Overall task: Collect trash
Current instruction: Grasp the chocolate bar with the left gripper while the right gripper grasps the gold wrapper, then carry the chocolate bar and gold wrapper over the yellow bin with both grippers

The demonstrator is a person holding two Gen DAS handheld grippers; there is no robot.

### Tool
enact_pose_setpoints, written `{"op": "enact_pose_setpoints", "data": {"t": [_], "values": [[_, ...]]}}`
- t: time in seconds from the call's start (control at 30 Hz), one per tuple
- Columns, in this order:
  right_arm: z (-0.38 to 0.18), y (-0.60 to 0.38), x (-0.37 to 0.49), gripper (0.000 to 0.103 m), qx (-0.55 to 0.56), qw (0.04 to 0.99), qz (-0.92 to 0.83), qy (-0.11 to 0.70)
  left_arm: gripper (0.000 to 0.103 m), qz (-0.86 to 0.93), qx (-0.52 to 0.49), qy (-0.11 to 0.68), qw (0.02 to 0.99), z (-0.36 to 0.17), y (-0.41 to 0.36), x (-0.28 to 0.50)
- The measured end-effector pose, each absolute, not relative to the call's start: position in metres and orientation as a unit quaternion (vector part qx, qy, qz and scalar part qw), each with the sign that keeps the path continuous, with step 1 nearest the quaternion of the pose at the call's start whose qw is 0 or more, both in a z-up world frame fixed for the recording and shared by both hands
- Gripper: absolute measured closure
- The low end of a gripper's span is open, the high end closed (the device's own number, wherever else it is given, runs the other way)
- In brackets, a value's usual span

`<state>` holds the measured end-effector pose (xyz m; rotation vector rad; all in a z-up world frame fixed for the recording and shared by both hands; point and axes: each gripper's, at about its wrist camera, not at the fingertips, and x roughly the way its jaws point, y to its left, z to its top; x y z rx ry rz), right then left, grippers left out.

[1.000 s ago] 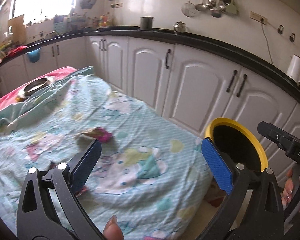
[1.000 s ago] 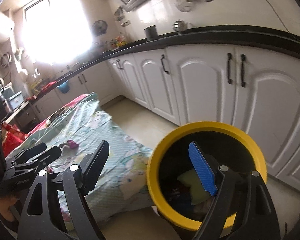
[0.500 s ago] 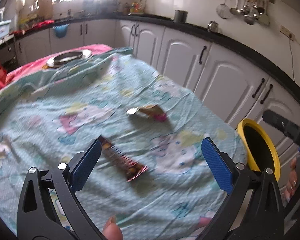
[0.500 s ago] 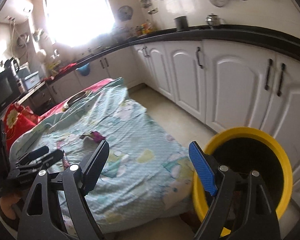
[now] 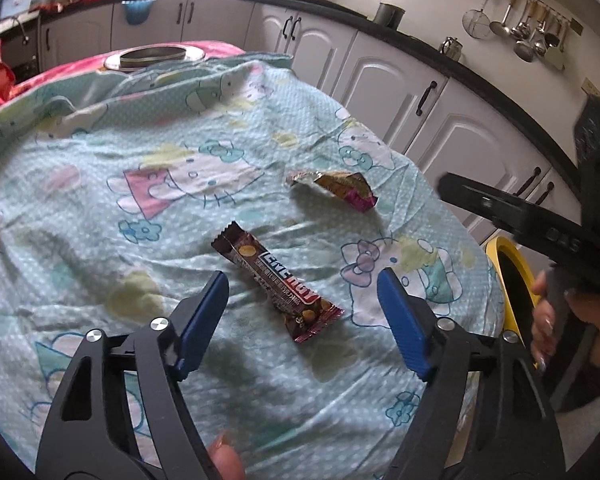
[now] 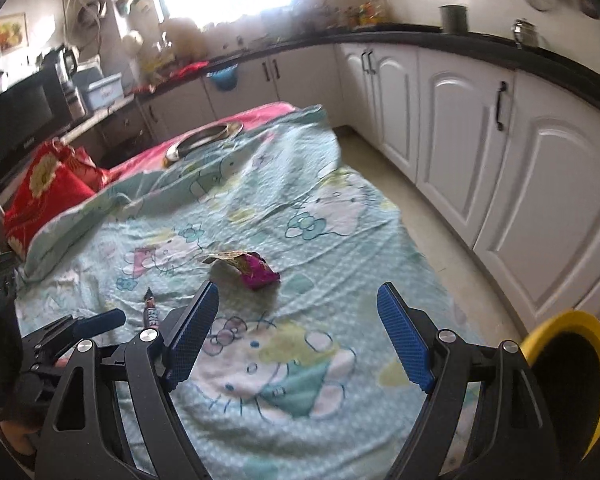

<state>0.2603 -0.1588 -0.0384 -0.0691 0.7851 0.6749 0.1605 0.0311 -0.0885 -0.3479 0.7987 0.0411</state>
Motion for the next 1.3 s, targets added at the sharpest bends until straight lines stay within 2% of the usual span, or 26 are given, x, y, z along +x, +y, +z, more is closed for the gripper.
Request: {"op": "enact_pose_setpoints", "data": {"t": [0.27,0.43,0.53,0.6,0.63,0.77,0.9,1.3], "values": [[-0.065,-0.111,0.285,0.024,-0.104,0.845,0.332,0.407,0.041,0.013,-0.186,0.395,0.900,-0.103,0.032,0.164],[-0.078,-0.087,0.294,0.029,-0.126,0.835,0.338,0.416,0.056,0.017,-0.186,0.396,0.899,-0.105,0.035,0.165],[-0.085,-0.077,0.299,0.039,-0.132,0.828,0.343,0.424,0.067,0.020,-0.187,0.398,0.898,-0.106,0.038,0.165],[-0.090,-0.073,0.300,0.053,-0.134,0.823,0.346,0.431,0.074,0.022,-0.188,0.399,0.897,-0.107,0.041,0.165],[-0.092,-0.072,0.300,0.056,-0.134,0.821,0.345,0.434,0.077,0.023,-0.189,0.400,0.896,-0.107,0.042,0.165],[-0.094,-0.078,0.295,0.072,-0.127,0.825,0.349,0.427,0.083,0.021,-0.186,0.403,0.896,-0.107,0.045,0.165],[-0.094,-0.091,0.286,0.073,-0.109,0.829,0.346,0.426,0.087,0.015,-0.186,0.401,0.897,-0.106,0.045,0.164],[-0.087,-0.161,0.241,0.074,-0.034,0.855,0.318,0.409,0.088,-0.029,-0.142,0.383,0.912,-0.086,0.002,0.161]]}}
